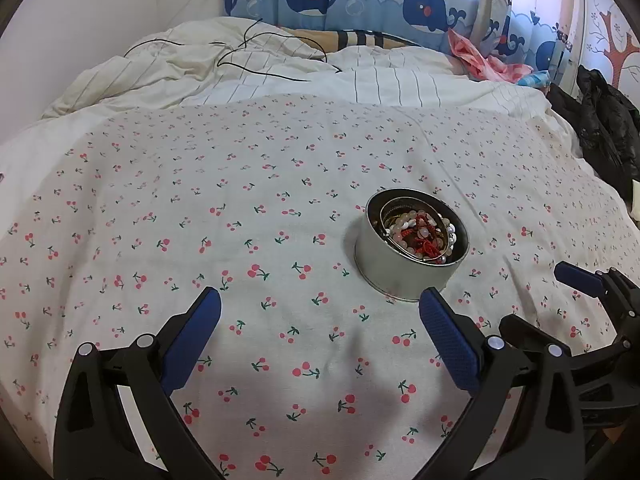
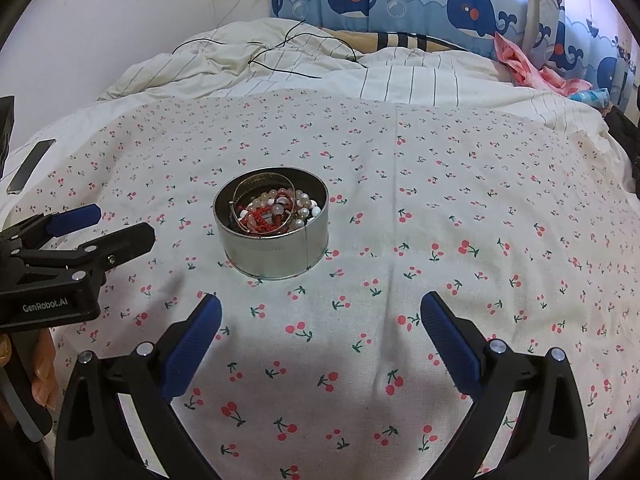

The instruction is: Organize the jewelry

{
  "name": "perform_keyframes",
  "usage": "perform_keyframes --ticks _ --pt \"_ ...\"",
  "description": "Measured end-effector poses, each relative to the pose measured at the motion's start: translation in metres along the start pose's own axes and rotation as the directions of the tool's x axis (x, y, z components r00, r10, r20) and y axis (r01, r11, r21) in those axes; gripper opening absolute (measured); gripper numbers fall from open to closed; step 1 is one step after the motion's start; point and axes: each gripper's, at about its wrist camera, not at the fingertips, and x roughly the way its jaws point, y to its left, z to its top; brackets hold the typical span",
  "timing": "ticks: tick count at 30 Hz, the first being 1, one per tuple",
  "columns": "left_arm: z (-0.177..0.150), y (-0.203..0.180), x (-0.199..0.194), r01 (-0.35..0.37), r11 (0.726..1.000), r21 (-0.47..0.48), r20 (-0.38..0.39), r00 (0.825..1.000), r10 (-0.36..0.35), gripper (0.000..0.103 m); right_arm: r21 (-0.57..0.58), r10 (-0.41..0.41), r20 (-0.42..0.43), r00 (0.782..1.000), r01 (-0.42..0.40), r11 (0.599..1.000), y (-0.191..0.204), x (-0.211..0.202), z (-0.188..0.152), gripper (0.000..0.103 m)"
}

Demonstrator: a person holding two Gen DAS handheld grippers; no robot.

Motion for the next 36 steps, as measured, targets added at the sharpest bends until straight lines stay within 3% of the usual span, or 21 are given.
perform_keyframes --ticks 36 --pt "0.000 0.002 0.010 0.007 1.000 -0.024 -0.044 0.999 -0.008 0.096 -0.004 -0.035 0.001 0.999 0.035 0.999 -0.001 0.003 -0.001 0.096"
